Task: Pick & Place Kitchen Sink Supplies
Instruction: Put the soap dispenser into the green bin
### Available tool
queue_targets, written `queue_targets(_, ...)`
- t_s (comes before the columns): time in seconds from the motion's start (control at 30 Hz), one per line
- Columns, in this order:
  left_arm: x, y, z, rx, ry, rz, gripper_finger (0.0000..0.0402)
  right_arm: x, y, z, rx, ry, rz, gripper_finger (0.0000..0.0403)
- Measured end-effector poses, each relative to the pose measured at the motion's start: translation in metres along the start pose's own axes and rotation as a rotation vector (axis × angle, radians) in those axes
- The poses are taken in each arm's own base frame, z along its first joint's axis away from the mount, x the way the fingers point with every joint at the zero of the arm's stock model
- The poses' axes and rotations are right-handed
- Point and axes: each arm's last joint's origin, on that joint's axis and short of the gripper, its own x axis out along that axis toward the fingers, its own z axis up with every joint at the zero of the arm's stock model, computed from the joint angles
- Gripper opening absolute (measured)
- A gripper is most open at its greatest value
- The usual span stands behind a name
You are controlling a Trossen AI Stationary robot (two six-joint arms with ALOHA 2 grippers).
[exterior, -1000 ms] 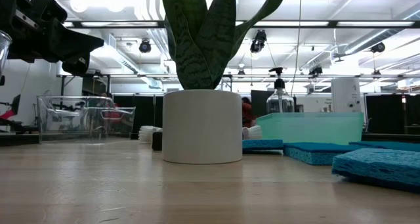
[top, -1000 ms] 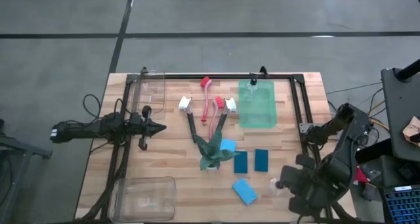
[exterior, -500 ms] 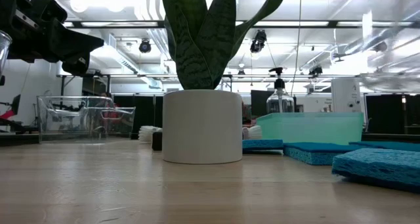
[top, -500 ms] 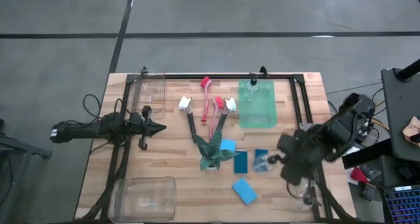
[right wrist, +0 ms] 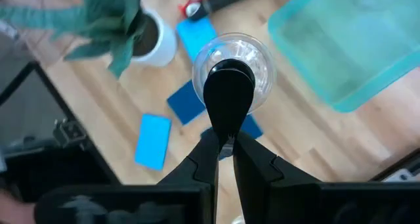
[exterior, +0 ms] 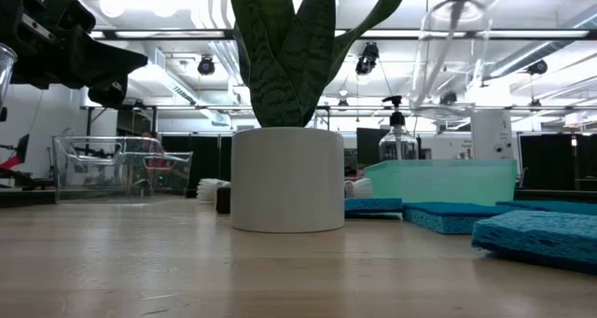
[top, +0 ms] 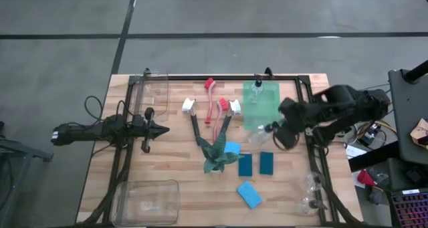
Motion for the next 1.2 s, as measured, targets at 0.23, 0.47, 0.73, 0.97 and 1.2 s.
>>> queue_targets(0.23, 0.0, 0.0, 0.0, 0.0, 0.0, 0.0, 0.0, -0.002, -0.029, 0.029, 0.071, -0.045, -0.039, 0.0028)
queue_targets(0.47, 0.0, 0.0, 0.0, 0.0, 0.0, 0.0, 0.0, 0.003, -0.06, 0.059, 0.139, -0.055, -0.097, 0.0028)
queue_targets(0.73, 0.0, 0.0, 0.0, 0.0, 0.0, 0.0, 0.0, 0.013, -0.094, 0.088, 0.226, -0.042, -0.166, 0.0028)
queue_targets(0.97, 0.0, 0.0, 0.0, 0.0, 0.0, 0.0, 0.0, 0.021, -0.115, 0.104, 0.284, -0.013, -0.188, 0.0028)
queue_targets(1.2, 0.0, 0.0, 0.0, 0.0, 0.0, 0.0, 0.0, 0.029, -0.127, 0.115, 0.33, 0.009, -0.215, 0.0028)
